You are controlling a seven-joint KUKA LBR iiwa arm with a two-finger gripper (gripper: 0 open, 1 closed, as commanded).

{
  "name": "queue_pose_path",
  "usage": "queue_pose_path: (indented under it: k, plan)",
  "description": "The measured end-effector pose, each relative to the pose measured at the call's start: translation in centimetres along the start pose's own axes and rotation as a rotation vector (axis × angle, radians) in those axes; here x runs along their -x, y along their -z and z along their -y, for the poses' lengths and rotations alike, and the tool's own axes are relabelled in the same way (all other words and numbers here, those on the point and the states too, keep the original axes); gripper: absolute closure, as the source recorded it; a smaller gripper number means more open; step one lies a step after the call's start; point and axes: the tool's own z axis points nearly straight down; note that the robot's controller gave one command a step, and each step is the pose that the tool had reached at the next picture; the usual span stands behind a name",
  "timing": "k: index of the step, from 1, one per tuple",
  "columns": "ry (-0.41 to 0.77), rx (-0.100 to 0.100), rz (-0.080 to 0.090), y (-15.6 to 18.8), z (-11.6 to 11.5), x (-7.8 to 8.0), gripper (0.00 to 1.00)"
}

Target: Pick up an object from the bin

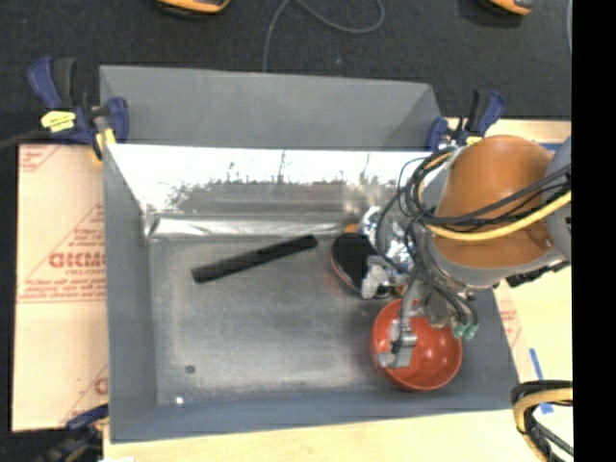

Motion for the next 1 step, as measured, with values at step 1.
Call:
queue_pose_path:
  k: [1]
  plan:
    - [0.001,-0.001,0.009,0.43,0.00,0.16,0.00]
